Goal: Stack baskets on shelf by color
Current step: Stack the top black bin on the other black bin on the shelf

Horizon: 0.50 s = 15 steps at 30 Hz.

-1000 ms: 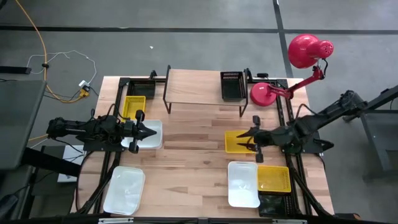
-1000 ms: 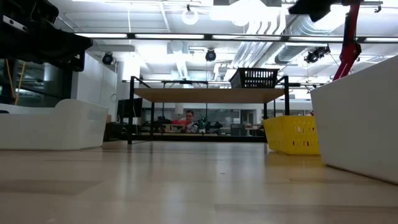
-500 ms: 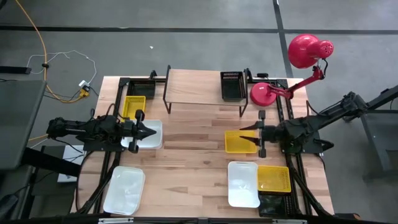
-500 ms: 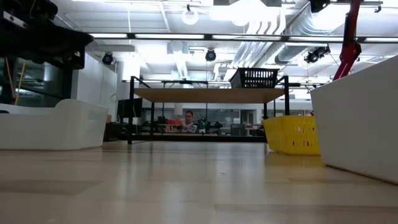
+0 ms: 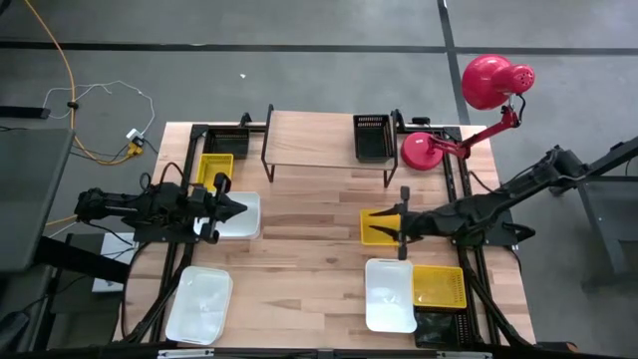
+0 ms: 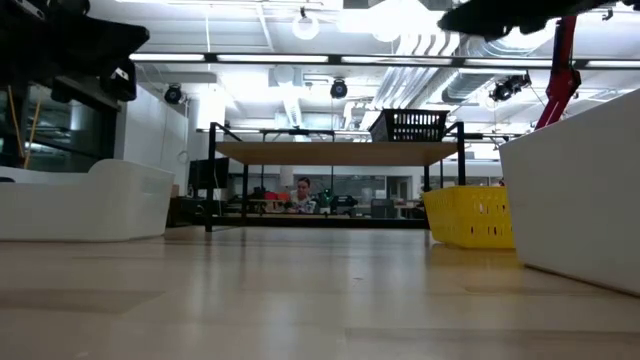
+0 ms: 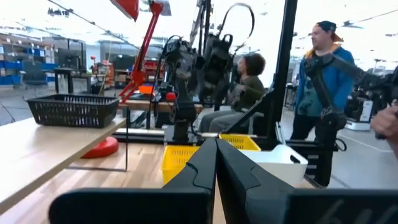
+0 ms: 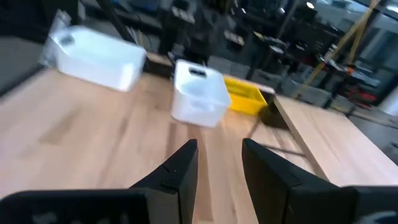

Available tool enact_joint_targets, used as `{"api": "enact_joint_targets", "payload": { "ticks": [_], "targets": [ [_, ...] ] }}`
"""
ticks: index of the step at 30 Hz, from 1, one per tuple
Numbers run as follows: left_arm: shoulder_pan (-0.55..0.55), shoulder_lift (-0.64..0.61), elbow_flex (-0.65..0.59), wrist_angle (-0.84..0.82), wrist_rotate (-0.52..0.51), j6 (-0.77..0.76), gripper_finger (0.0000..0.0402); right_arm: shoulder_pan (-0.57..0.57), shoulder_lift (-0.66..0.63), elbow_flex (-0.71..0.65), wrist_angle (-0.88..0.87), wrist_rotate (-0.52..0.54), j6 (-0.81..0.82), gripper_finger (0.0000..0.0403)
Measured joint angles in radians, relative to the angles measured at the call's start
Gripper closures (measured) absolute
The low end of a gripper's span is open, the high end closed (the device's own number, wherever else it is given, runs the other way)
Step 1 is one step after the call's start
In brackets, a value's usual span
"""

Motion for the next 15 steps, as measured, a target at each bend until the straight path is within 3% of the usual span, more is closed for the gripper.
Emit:
{"api": "enact_joint_targets", "payload": {
  "ticks": [5, 9, 13, 15],
  "targets": [
    [0.0, 0.0, 0.0, 0.037, 0.0, -0.007, 0.0402, 0.0, 0.029, 0.0, 0.0, 0.083, -0.026, 0.0289],
    [0.0, 0.0, 0.0, 0.077, -0.006, 0.028, 0.0402, 0.0, -0.049, -0.018, -0.072, 0.112, 0.016, 0.0289],
    [0.0, 0.0, 0.0, 0.115, -0.073, 0.113, 0.0401, -0.011, -0.168, -0.174, 0.022, 0.129, 0.067, 0.0289],
    [0.0, 0.0, 0.0, 0.118, -0.126, 0.159, 0.0401, -0.024, -0.224, -0.261, 0.16, 0.156, 0.075, 0.0289]
  ]
}}
